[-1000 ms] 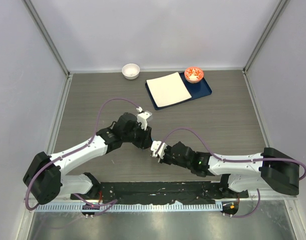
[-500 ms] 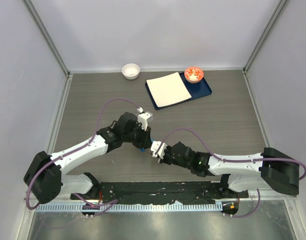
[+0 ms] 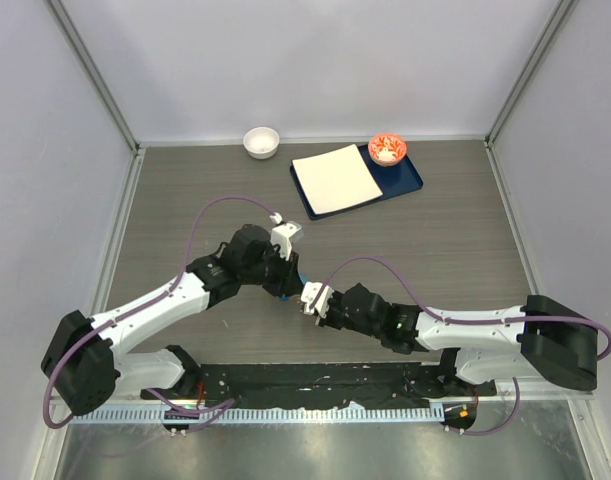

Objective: Put the keys on the keyring

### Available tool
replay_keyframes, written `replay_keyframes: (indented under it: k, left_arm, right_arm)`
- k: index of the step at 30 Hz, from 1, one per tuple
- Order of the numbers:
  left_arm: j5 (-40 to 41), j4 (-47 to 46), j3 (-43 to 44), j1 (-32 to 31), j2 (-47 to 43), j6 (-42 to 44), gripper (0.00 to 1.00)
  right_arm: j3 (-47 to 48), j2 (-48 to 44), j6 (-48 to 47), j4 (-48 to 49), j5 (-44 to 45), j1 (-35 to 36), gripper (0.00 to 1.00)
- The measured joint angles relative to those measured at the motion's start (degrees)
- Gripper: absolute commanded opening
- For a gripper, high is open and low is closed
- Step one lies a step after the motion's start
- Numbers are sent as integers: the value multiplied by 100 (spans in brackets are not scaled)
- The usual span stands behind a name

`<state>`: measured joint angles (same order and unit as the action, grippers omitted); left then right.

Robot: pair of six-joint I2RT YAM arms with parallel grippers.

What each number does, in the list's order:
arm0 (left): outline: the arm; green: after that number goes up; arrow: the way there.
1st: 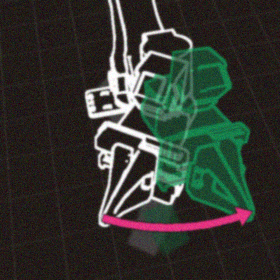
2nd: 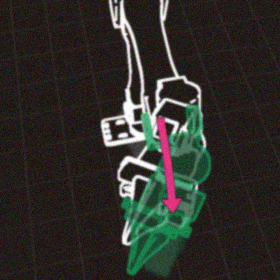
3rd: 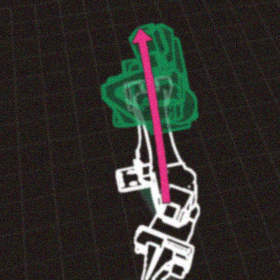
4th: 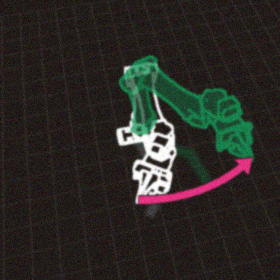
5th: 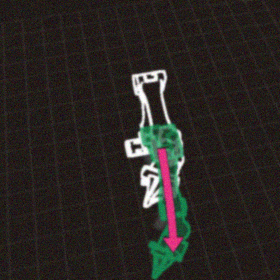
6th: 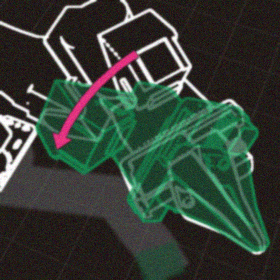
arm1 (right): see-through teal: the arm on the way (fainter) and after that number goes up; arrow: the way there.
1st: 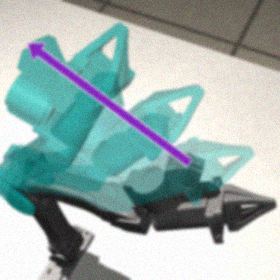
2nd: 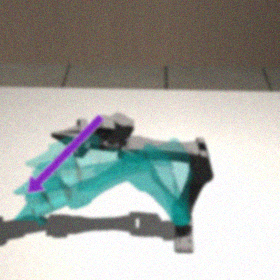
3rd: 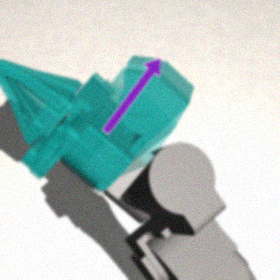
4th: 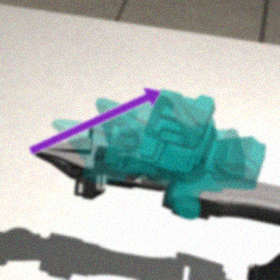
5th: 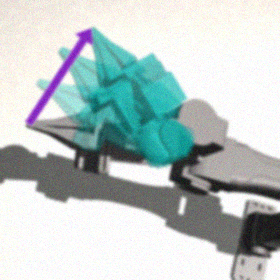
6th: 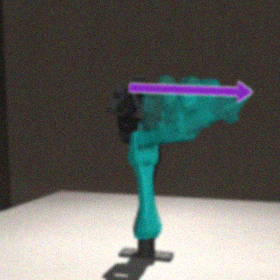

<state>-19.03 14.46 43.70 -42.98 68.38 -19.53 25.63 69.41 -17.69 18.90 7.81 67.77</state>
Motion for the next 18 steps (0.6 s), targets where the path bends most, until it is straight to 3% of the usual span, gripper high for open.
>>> replay_keyframes:
  k: [10, 12, 13, 16, 18]
  left_arm:
    - [-7, -2, 0, 0, 59, -2, 15]
    - [-9, 0, 0, 0, 92, -2, 8]
    - [-9, 0, 0, 0, 101, 0, 0]
    - [-7, 0, 0, 2, 118, 13, 0]
    - [-11, -4, -2, 4, 118, 26, 0]
  right_arm:
    - [0, 0, 0, 0, 0, 0, 1]
    - [0, 0, 0, 0, 0, 0, 1]
    - [0, 0, 2, 0, 0, 0, 1]
    - [-4, 0, 2, -7, 0, 0, 1]
    - [-4, 0, 4, -7, 0, 0, 8]
